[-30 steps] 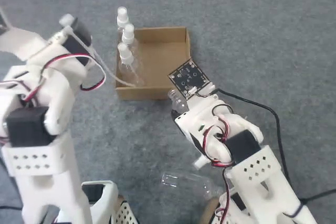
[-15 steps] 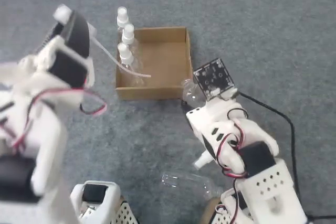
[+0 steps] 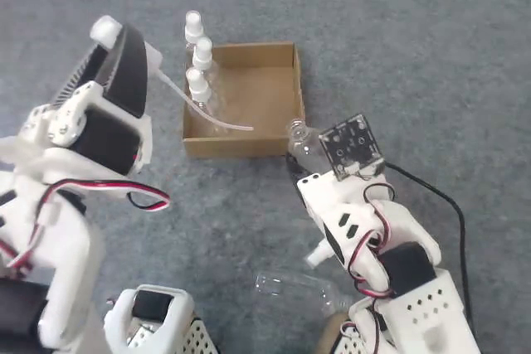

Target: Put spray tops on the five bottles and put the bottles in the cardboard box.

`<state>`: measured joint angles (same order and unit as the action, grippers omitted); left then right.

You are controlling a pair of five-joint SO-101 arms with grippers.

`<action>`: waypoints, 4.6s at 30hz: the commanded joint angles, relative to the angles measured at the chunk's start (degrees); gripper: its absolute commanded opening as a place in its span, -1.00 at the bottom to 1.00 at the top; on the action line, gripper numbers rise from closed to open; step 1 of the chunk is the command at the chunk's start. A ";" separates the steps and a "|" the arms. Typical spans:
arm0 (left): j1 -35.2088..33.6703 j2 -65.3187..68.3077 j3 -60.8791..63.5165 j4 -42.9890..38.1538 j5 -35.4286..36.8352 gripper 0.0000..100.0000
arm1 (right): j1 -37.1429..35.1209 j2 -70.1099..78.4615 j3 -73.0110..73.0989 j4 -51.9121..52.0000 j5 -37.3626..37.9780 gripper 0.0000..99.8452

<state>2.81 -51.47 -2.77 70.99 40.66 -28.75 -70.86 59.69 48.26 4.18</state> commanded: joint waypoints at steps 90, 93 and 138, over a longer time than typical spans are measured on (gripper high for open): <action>3.60 -18.11 38.81 -24.26 0.88 -0.98 | -4.09 -15.60 22.95 -29.58 17.32 -0.91; 3.60 -18.02 38.81 -24.26 0.88 -0.98 | -3.82 -15.60 22.95 -29.58 17.32 -0.91; 4.57 -17.67 43.21 -27.87 0.88 -0.98 | -4.09 -15.60 23.12 -29.58 17.49 -0.91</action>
<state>7.12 -68.62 40.84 44.53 42.24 -33.41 -84.31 84.13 20.57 21.14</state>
